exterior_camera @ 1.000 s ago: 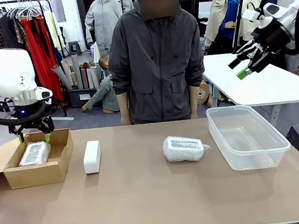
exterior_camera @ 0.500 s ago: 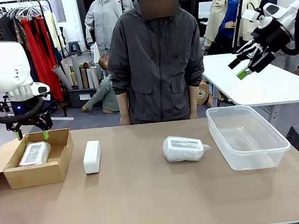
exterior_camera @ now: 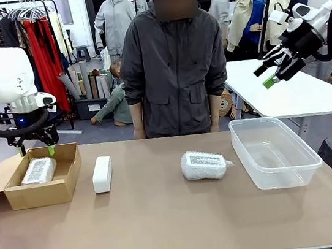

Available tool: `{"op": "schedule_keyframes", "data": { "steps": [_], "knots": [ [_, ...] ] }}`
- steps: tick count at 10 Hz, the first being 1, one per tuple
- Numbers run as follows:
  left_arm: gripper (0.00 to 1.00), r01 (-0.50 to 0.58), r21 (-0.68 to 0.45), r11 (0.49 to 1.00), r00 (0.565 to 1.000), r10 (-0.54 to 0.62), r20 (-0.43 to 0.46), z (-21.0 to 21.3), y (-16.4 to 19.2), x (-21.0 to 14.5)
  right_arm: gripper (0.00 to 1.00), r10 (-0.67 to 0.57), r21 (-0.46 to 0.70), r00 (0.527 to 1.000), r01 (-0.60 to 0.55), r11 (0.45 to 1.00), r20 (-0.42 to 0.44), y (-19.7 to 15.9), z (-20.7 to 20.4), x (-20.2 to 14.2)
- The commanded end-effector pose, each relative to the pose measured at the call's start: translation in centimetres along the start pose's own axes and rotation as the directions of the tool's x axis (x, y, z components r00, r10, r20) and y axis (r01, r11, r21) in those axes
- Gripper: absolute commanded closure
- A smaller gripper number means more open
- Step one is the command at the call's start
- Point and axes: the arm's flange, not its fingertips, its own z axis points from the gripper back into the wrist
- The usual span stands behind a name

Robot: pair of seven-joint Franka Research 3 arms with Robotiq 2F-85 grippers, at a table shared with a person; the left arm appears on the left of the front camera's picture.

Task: Separate and place wrapped and unwrapped clocks.
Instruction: Pick up the Digital clock indicated by the person.

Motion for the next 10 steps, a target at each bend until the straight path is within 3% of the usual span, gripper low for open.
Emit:
{"op": "schedule_keyframes", "data": {
  "steps": [1,2,4,5,7,8,9,10],
  "knots": [
    [0.00,0.117,-0.049,0.992,0.993,-0.116,0.010,0.7,-0.3,-0.4,0.00,0.005,0.001,1.000,-0.005,1.000,0.001,0.0,0.0,0.2],
    [0.00,0.269,-0.107,0.957,0.963,-0.269,0.014,2.3,0.5,-1.2,0.00,0.005,0.001,1.000,-0.005,1.000,0.001,0.0,0.0,0.2],
    [0.00,0.438,-0.158,0.885,0.899,-0.431,0.080,4.3,0.7,-2.1,0.00,0.005,0.001,1.000,-0.005,1.000,0.001,0.0,0.0,0.2],
    [0.00,0.561,-0.199,0.804,0.828,-0.546,0.129,5.6,1.2,-2.7,0.00,0.005,0.001,1.000,-0.005,1.000,0.001,0.0,0.0,0.2],
    [0.00,0.756,-0.128,0.642,0.653,-0.726,0.215,8.0,1.5,-4.2,0.00,0.005,0.001,1.000,-0.005,1.000,0.001,0.0,0.0,0.2],
    [0.00,0.833,-0.053,0.551,0.543,-0.796,0.268,9.5,2.0,-4.9,0.00,0.005,0.001,1.000,-0.005,1.000,0.001,0.0,0.0,0.2],
    [0.00,0.855,0.015,0.519,0.500,-0.830,0.249,10.4,2.2,-5.1,0.00,0.005,0.001,1.000,-0.005,1.000,0.001,0.0,0.0,0.2],
    [0.00,0.911,0.055,0.408,0.371,-0.871,0.322,11.5,2.2,-5.3,0.00,0.005,0.001,1.000,-0.005,1.000,0.001,0.0,0.0,0.2]
  ]
}}
